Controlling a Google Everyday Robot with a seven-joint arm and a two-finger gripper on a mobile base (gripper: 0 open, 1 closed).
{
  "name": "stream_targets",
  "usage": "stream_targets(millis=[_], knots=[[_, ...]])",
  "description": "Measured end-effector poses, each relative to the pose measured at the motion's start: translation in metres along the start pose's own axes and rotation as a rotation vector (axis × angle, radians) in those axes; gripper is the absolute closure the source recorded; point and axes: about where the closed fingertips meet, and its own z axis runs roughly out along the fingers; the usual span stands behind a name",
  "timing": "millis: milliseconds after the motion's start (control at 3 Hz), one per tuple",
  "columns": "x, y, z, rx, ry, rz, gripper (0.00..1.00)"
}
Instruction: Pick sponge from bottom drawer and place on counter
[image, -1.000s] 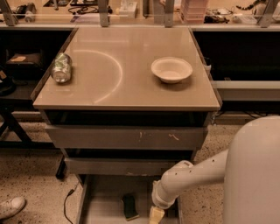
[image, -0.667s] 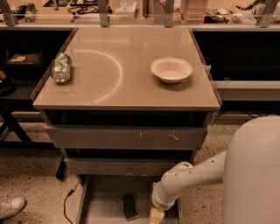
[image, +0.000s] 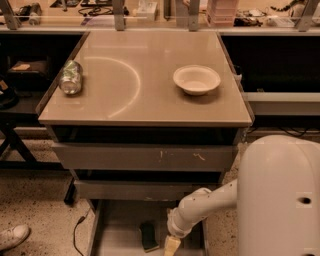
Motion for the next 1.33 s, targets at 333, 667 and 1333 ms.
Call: stream_targets(millis=[333,667,1333], knots=[[0.004,-0.020,0.049,-0.015,-0.033,-0.008,0.00],[0.004,-0.020,0.049,-0.015,-0.033,-0.008,0.00],[-0.020,-0.023,0.100,-0.019,-0.112,-0.074,0.00]])
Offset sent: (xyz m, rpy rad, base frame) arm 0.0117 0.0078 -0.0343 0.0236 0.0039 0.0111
